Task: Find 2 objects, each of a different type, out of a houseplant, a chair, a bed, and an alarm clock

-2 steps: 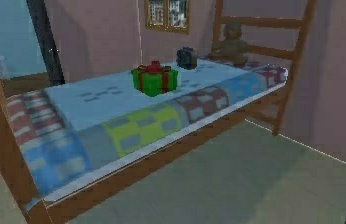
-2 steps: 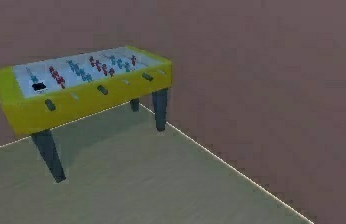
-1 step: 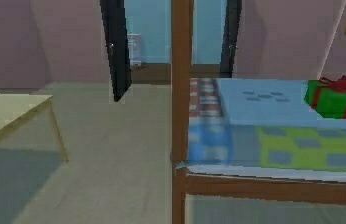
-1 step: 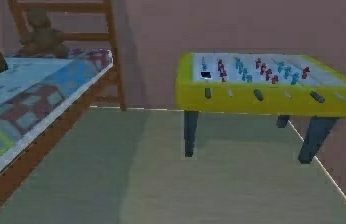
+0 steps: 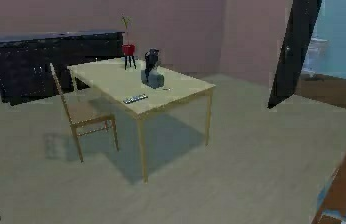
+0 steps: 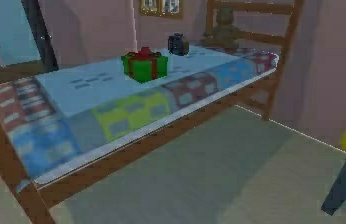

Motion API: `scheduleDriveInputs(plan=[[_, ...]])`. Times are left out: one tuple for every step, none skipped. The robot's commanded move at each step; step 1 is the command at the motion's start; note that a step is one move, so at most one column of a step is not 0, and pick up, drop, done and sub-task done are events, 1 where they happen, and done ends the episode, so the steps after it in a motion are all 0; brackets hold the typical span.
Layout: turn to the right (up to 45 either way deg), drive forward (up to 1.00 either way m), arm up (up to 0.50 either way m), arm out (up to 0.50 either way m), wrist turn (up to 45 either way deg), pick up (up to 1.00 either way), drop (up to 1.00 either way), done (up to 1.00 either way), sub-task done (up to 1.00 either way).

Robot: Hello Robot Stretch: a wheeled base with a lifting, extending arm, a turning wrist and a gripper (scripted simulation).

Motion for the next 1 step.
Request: scheduleDriveInputs(plan=[[-39.0, 0.00, 0.00, 0.00, 0.0, 0.00, 0.00, 0.00, 0.00]])
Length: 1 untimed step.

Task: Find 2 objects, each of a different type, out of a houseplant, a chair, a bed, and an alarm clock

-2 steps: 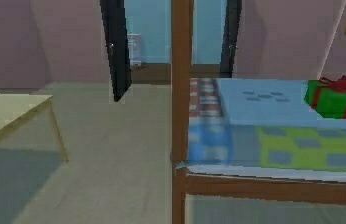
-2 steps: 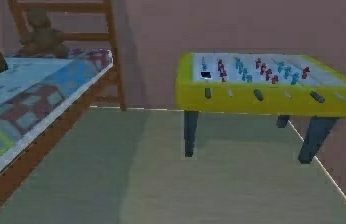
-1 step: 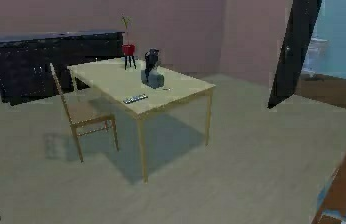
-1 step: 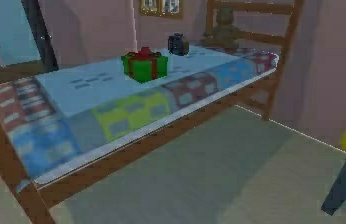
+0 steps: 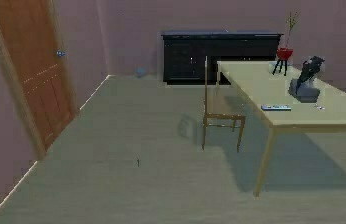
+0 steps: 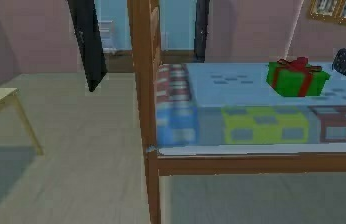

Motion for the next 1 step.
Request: scheduleDriveInputs(plan=[[0.0, 1.00, 0.00, 0.00, 0.0, 0.00, 0.00, 0.00, 0.00]])
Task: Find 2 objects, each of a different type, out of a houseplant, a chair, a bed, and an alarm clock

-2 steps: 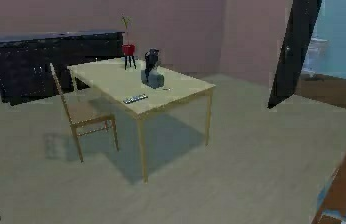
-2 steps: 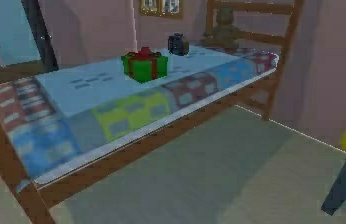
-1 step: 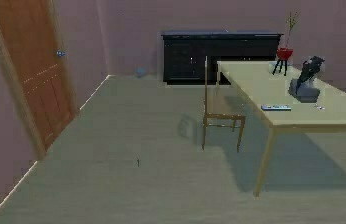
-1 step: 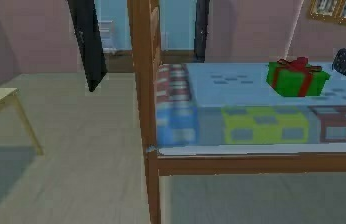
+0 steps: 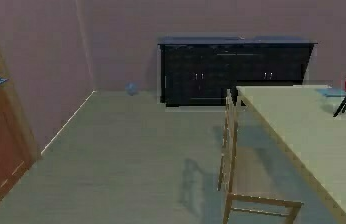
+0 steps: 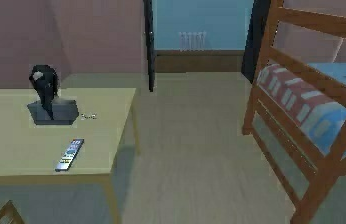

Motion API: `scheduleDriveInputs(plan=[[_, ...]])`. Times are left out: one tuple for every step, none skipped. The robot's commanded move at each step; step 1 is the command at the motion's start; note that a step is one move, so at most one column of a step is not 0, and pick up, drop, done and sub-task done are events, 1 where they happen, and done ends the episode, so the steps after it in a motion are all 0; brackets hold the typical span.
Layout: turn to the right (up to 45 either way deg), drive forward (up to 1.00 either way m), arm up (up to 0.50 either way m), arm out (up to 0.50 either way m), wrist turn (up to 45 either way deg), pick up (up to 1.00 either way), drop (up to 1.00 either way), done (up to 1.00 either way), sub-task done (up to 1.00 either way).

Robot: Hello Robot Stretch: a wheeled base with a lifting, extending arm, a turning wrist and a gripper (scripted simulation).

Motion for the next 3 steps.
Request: scheduleDriveInputs(plan=[[-30.0, 0.00, 0.00, 0.00, 0.0, 0.00, 0.00, 0.00, 0.00], [0.0, 0.05, 0.00, 0.00, 0.0, 0.00, 0.00, 0.00, 0.00], [45.0, 0.00, 0.00, 0.00, 0.0, 0.00, 0.00, 0.00, 0.00]])
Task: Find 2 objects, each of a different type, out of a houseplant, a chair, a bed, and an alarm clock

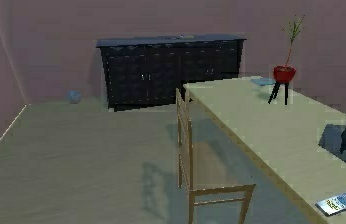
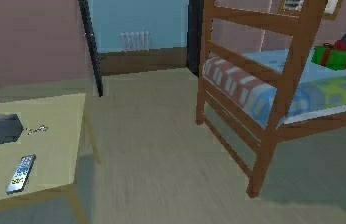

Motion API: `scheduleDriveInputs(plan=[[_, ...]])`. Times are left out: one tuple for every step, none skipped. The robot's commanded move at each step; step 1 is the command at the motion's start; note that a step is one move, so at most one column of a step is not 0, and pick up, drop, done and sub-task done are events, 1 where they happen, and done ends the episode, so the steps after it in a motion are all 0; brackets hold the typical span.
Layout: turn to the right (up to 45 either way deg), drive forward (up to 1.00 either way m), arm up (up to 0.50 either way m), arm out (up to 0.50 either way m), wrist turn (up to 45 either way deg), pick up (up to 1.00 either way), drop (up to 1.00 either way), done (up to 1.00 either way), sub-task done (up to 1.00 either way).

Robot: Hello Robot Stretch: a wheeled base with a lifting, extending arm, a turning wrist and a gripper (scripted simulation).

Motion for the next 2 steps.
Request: scheduleDriveInputs(plan=[[12.0, 0.00, 0.00, 0.00, 0.0, 0.00, 0.00, 0.00, 0.00], [0.0, 0.00, 0.00, 0.00, 0.0, 0.00, 0.00, 1.00, 0.00]])
